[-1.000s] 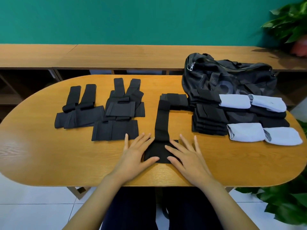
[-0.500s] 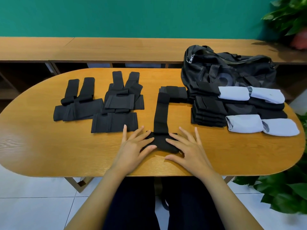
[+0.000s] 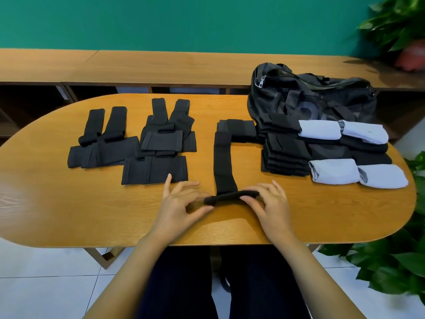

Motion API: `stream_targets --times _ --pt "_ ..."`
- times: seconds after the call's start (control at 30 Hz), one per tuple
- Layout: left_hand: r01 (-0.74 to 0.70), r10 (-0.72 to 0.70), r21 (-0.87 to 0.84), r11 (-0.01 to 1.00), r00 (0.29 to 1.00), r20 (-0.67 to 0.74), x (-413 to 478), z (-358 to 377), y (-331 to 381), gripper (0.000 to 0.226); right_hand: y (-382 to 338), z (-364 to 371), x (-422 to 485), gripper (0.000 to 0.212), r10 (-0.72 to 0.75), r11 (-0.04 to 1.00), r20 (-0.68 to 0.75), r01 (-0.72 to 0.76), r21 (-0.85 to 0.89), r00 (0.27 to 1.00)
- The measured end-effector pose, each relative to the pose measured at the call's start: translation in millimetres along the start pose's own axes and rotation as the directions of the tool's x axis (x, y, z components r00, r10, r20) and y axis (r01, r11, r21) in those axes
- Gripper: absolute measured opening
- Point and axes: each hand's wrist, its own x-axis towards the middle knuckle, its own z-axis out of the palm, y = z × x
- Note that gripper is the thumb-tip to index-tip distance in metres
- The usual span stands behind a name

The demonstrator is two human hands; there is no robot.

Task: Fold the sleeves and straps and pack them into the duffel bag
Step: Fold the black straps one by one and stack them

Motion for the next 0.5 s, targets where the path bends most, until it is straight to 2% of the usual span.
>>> stream_targets --times 0.1,0.27,0.4,0.5 --pt "0.134 -0.144 -0.094 0.987 0.983 -0.112 4 3 10 0.025 4 -2 3 0.048 0.102 0.994 -0.010 -0.101 0.027 0.995" --pt "0.301 -0.314 -0.108 0.948 0.940 -0.134 11 12 21 0.018 -4 -5 11 0.049 0.152 0.987 0.005 -0.151 -0.052 0.988" --pt "0.353 -0.356 -0.047 0.934 0.920 -0.165 10 17 21 0.034 -9 -3 16 0.050 0.214 0.973 0.033 -0.210 -0.092 0.976" --pt "0.378 -0.363 0.051 0.925 0.913 -0.184 10 17 24 0.047 -9 0 18 0.054 0.192 0.971 0.086 -0.177 -0.164 0.978"
